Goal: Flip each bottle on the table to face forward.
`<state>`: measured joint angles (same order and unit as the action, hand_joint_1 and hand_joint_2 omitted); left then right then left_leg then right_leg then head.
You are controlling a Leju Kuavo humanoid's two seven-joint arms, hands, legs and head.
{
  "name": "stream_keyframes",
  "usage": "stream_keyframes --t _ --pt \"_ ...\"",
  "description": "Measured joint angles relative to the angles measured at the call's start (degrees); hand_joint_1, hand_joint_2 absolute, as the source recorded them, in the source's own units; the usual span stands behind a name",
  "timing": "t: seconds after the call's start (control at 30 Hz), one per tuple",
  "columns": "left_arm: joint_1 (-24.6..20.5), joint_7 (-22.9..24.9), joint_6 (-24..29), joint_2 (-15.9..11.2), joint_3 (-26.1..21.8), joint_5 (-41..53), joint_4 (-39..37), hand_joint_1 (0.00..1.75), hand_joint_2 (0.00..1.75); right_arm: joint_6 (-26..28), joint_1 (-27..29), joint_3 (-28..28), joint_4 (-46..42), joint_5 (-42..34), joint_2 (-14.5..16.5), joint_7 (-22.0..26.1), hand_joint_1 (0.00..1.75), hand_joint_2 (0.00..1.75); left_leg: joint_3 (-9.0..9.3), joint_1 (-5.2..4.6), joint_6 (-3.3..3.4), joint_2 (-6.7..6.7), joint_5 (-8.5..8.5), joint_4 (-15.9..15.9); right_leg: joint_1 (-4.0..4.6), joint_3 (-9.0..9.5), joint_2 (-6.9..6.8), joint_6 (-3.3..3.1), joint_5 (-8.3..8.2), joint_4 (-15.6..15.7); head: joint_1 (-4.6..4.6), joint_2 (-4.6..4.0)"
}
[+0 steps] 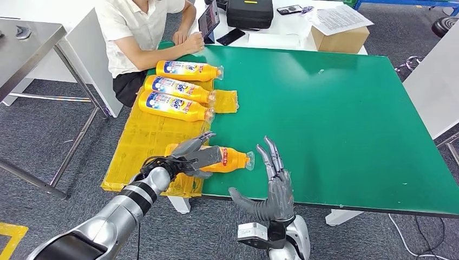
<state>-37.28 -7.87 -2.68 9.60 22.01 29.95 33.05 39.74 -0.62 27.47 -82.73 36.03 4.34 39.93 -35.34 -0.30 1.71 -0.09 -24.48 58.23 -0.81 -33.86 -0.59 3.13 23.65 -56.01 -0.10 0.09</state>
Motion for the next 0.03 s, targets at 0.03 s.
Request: stream_keyframes --t 0.03 --pt "0.0 -0.1 0.2 0.0 0.0 0.0 -0.1 0.0 1.75 0.0 0.0 0.0 0.1 -0.1 0.0 0.0 0.0 1.75 0.0 0.0 0.0 0.0 0.0 0.0 0.0 0.0 0.0 0.0 0.0 0.0 0.0 0.0"
